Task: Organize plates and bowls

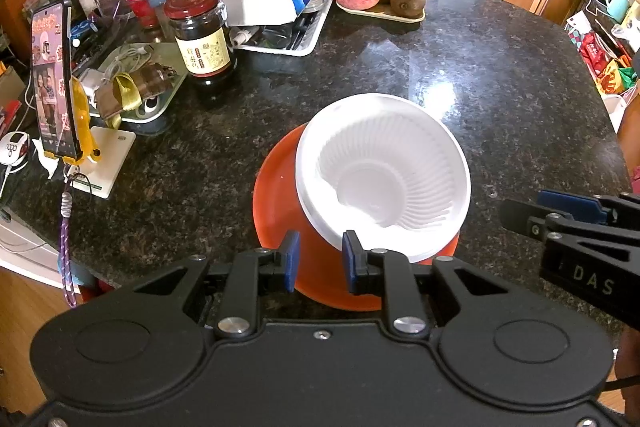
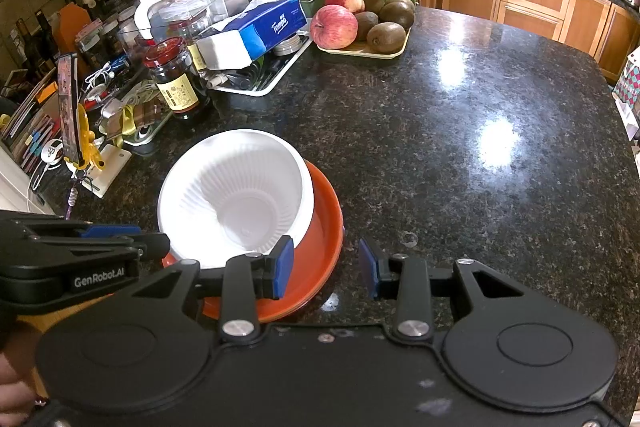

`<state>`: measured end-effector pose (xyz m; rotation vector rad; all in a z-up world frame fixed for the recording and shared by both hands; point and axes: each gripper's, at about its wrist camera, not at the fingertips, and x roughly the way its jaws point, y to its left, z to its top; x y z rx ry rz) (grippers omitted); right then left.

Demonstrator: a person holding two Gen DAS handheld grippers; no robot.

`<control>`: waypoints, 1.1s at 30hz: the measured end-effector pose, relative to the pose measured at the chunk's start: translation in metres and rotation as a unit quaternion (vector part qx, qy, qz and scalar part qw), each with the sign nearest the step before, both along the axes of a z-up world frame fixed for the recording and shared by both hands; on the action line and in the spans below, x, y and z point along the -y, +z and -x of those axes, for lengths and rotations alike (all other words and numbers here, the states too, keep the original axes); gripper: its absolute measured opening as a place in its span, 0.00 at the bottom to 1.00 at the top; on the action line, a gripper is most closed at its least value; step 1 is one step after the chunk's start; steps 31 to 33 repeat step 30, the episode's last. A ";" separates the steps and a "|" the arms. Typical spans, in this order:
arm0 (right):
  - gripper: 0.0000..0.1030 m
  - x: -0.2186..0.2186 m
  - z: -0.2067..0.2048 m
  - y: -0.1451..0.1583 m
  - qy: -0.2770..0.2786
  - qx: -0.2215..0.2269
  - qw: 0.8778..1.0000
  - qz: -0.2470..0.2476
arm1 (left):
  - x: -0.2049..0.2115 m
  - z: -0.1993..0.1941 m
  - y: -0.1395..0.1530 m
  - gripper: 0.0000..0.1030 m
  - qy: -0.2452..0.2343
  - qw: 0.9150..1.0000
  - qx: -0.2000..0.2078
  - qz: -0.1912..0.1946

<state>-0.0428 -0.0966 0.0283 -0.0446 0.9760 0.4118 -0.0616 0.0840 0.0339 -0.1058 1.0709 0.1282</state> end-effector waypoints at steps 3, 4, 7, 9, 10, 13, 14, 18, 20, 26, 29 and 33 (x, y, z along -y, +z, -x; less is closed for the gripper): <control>0.37 0.000 -0.001 0.000 -0.002 -0.002 1.000 -0.001 | 0.000 -0.001 -0.001 0.30 0.000 1.000 -0.001 -0.002; 0.37 0.000 -0.001 0.000 -0.002 -0.002 1.000 -0.002 | 0.001 -0.001 -0.001 0.30 0.000 1.000 -0.002 -0.003; 0.38 0.000 -0.002 0.000 -0.002 -0.002 1.000 -0.003 | 0.003 -0.001 0.000 0.30 -0.002 1.000 -0.001 -0.007; 0.38 0.001 -0.002 0.000 -0.002 -0.002 1.000 -0.004 | 0.003 -0.001 0.000 0.30 -0.004 1.000 -0.002 -0.006; 0.38 0.001 -0.003 0.000 -0.001 -0.003 1.000 -0.004 | 0.003 -0.001 0.000 0.30 -0.004 1.000 -0.002 -0.006; 0.38 0.002 -0.003 -0.001 0.000 -0.004 1.000 -0.004 | 0.004 -0.002 0.000 0.31 -0.005 1.000 -0.003 -0.005; 0.38 0.002 -0.003 -0.001 0.000 -0.005 1.000 -0.004 | 0.004 -0.002 0.000 0.31 -0.005 1.000 -0.004 -0.005; 0.38 0.003 -0.003 -0.001 0.000 -0.004 1.000 -0.003 | 0.004 -0.002 0.000 0.34 -0.008 1.000 -0.005 -0.003; 0.38 0.003 -0.003 0.000 0.000 -0.002 1.000 -0.003 | 0.006 -0.003 -0.001 0.34 -0.009 1.000 -0.006 -0.007; 0.38 0.003 -0.003 0.000 -0.001 -0.003 1.000 -0.004 | 0.011 -0.003 0.000 0.35 -0.018 1.000 -0.005 -0.013; 0.38 0.005 -0.004 0.000 -0.004 -0.004 1.000 -0.004 | 0.011 -0.003 0.001 0.36 -0.018 1.000 -0.004 -0.012; 0.38 0.005 -0.005 0.000 -0.005 -0.004 1.000 -0.005 | 0.011 -0.003 0.001 0.36 -0.019 1.000 -0.004 -0.012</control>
